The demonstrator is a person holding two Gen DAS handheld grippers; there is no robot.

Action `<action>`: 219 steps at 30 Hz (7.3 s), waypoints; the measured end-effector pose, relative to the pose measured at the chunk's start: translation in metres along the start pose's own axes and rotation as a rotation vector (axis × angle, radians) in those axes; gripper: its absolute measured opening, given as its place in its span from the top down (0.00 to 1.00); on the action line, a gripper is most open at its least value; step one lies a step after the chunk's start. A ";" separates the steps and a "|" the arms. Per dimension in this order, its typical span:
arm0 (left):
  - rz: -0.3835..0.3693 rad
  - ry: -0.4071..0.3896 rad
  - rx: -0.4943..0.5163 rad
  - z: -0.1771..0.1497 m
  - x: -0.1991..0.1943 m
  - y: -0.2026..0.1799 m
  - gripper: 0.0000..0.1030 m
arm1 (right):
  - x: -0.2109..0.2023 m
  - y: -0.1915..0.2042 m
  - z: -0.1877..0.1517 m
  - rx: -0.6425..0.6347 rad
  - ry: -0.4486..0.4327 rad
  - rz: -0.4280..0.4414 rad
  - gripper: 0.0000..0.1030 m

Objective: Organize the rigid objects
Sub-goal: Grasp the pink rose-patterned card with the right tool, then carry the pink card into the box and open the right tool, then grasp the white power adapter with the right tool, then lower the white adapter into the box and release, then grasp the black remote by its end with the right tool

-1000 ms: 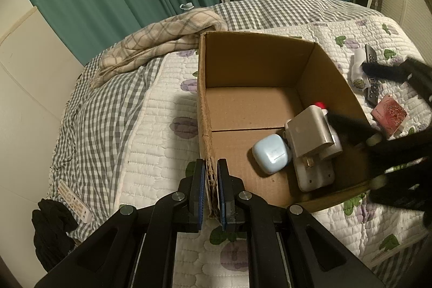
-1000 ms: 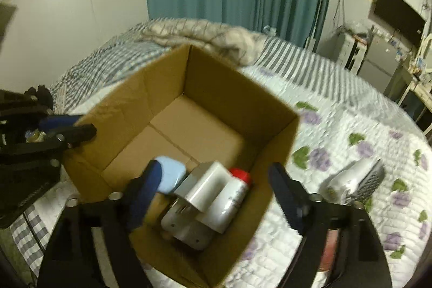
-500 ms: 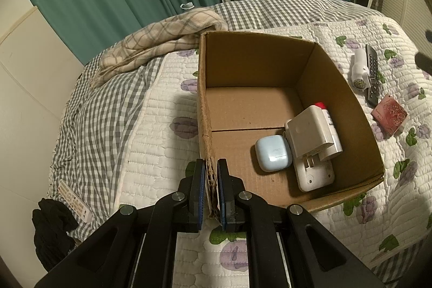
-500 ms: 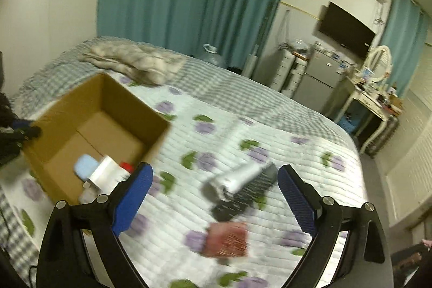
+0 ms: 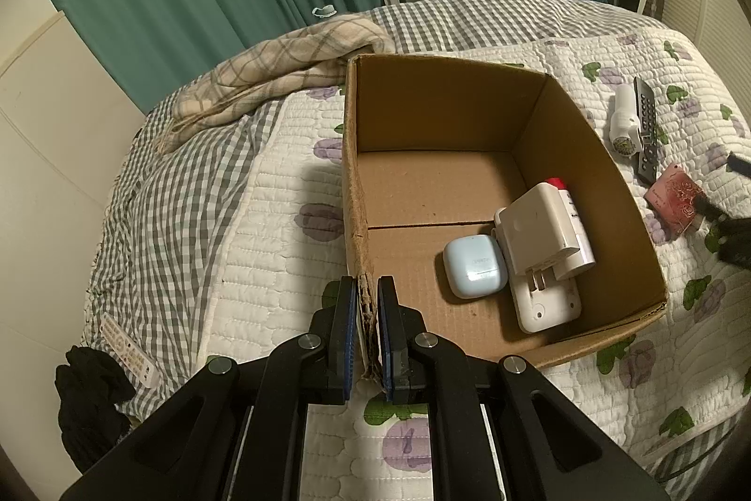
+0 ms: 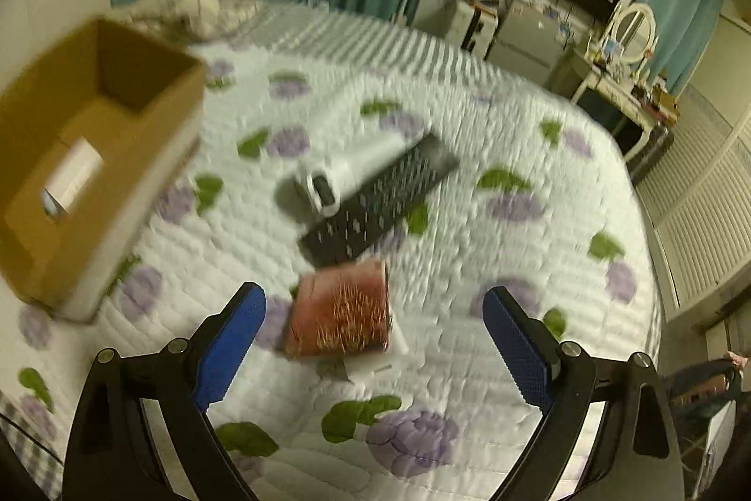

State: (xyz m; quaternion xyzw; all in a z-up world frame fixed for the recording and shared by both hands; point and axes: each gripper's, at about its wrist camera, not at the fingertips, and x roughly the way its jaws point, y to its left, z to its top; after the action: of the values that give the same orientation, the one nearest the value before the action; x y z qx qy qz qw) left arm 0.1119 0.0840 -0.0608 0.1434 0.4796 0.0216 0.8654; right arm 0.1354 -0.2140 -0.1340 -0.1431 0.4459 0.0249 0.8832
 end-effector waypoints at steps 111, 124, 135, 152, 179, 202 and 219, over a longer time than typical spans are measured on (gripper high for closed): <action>0.007 0.010 -0.014 0.000 0.001 -0.001 0.92 | 0.012 -0.012 0.006 -0.100 0.062 0.131 0.13; 0.017 0.014 -0.012 0.001 0.002 -0.003 0.92 | 0.047 -0.001 -0.015 -0.126 0.163 0.121 0.36; 0.014 0.014 -0.012 0.001 0.001 -0.004 0.92 | 0.048 0.000 -0.015 -0.135 0.162 0.081 0.56; 0.012 0.015 -0.010 0.003 0.001 -0.003 0.92 | 0.005 -0.002 0.013 -0.142 0.036 0.094 0.60; 0.011 0.011 -0.006 0.001 0.002 -0.004 0.92 | -0.074 0.165 0.103 -0.336 -0.208 0.423 0.60; 0.007 0.014 -0.011 0.000 0.004 -0.003 0.92 | -0.098 0.117 0.097 -0.256 -0.322 0.446 0.31; 0.018 0.016 -0.006 0.000 0.002 -0.005 0.92 | 0.005 -0.039 0.070 0.124 -0.052 0.082 0.28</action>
State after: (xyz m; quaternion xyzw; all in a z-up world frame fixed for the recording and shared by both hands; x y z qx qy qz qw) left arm 0.1127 0.0797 -0.0635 0.1450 0.4850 0.0317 0.8618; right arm 0.1994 -0.2327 -0.0896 -0.0688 0.4291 0.0371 0.8999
